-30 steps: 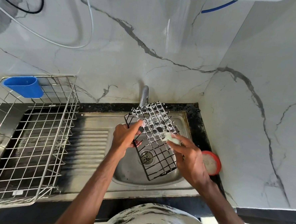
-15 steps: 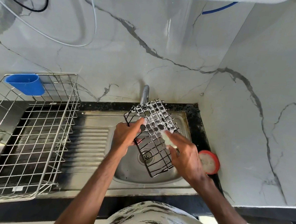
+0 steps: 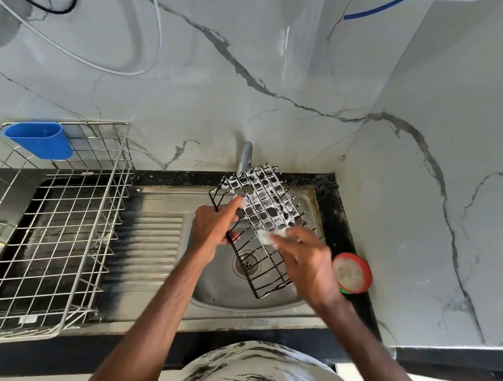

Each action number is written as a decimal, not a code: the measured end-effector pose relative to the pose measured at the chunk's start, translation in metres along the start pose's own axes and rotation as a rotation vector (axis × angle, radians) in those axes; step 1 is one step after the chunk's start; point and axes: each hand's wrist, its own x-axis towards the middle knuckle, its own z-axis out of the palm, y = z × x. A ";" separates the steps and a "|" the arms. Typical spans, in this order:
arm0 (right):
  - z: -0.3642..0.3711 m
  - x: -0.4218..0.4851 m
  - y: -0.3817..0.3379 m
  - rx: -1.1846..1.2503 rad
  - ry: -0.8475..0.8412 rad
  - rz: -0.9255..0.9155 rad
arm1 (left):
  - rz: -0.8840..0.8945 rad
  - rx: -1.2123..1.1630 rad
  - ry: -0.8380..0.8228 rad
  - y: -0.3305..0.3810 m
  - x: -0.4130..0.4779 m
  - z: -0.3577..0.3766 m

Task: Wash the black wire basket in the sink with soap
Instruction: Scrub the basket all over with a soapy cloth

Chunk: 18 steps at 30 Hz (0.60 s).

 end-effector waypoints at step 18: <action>-0.010 0.019 0.053 0.014 0.132 0.206 | -0.026 0.013 -0.046 -0.004 0.006 -0.008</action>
